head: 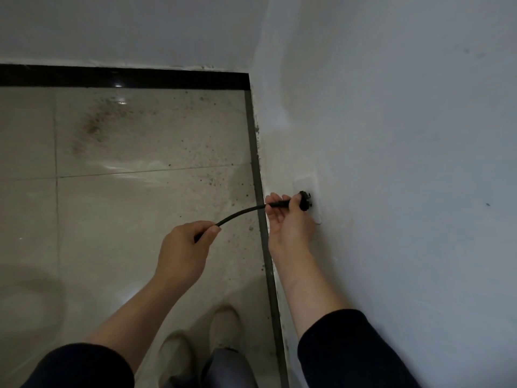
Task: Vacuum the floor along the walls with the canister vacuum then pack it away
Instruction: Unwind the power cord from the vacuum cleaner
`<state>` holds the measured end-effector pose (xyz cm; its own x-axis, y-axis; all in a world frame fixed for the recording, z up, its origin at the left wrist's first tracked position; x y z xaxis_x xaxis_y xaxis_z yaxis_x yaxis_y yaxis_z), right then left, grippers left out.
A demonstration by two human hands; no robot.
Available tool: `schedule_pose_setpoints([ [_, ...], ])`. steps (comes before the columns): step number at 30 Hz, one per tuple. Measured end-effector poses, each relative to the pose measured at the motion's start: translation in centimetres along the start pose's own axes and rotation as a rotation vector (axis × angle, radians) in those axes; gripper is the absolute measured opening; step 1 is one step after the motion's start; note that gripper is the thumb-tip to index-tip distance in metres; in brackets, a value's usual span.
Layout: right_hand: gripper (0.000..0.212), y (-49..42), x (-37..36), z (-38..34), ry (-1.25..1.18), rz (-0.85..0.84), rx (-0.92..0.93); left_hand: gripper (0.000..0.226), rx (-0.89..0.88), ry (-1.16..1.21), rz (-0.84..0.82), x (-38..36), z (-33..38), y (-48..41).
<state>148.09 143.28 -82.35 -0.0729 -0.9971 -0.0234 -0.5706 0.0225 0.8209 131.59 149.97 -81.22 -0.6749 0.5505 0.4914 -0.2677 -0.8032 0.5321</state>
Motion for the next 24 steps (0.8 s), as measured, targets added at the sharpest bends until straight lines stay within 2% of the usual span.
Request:
schedule_pose_setpoints([
  [3,0.028,-0.5,-0.1,0.1,-0.024,-0.021,-0.022,0.016,-0.012,0.034,0.01,-0.3,0.4,0.1],
  [9,0.027,-0.3,-0.3,-0.1,-0.075,-0.015,-0.066,0.03,0.002,0.065,-0.015,-0.2,0.5,-0.2],
  [12,0.026,-0.4,-0.5,-0.4,-0.089,0.028,-0.061,0.026,-0.003,0.098,-0.023,0.1,0.8,-0.3],
  [16,0.026,-0.9,0.3,-0.7,0.057,0.06,0.016,0.021,-0.002,0.022,-0.095,-0.1,0.3,-0.3],
  [20,0.032,-0.7,0.2,-1.5,0.055,0.048,-0.002,0.017,0.012,0.058,-0.158,-0.8,-0.1,0.1],
  [24,0.025,-0.5,0.2,-1.7,0.081,0.077,-0.017,0.017,-0.005,0.035,-0.187,-0.9,-1.2,0.7],
])
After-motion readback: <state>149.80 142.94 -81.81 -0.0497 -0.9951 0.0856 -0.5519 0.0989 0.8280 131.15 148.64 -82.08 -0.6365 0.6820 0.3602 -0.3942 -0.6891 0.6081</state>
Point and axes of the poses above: each hand's wrist, its own y-axis away from the middle knuckle, its own x-axis out of the back of the hand, z = x × y, the point moved 4 cm from there along -y, towards the middle knuckle, and after that the axes turned 8 degrees about z, right-handed, at the moved point
